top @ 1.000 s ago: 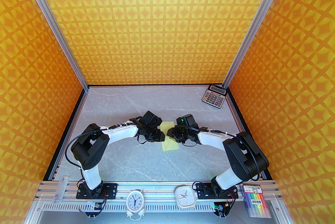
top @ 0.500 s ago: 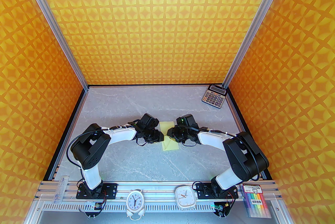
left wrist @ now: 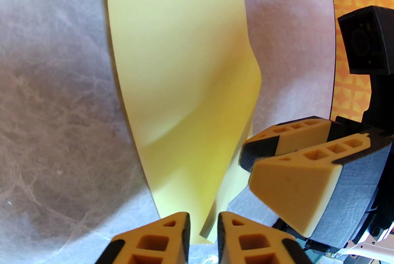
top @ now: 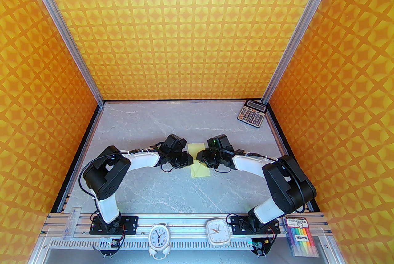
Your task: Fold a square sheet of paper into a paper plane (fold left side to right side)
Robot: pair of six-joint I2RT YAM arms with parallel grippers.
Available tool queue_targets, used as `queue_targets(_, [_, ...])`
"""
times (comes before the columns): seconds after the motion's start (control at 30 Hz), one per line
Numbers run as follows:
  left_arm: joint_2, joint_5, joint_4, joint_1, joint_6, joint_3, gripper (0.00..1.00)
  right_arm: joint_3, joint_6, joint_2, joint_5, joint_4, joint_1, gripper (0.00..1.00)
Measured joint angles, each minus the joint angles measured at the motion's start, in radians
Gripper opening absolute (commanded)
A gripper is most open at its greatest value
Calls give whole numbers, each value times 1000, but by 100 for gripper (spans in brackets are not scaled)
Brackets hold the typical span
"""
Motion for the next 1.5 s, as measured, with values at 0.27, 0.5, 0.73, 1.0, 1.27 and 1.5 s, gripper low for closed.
queue_targets(0.27, [0, 0, 13, 1, -5, 0, 10, 0, 0, 0, 0, 0, 0, 31])
queue_targets(0.5, [0, 0, 3, 10, 8, 3, 0, 0, -8, -5, 0, -5, 0, 36])
queue_targets(0.73, [2, 1, -48, 17, 57, 44, 0, -15, -26, -103, 13, -37, 0, 35])
queue_targets(1.0, [56, 18, -100, 31, 129, 108, 0, -97, -64, -159, 51, -92, 2, 23])
queue_targets(1.27, [87, 30, -135, 35, 168, 122, 0, -113, -92, -123, 79, -125, 10, 23])
queue_targets(1.5, [102, 31, -143, 38, 187, 132, 0, -113, -108, -103, 89, -139, 16, 23])
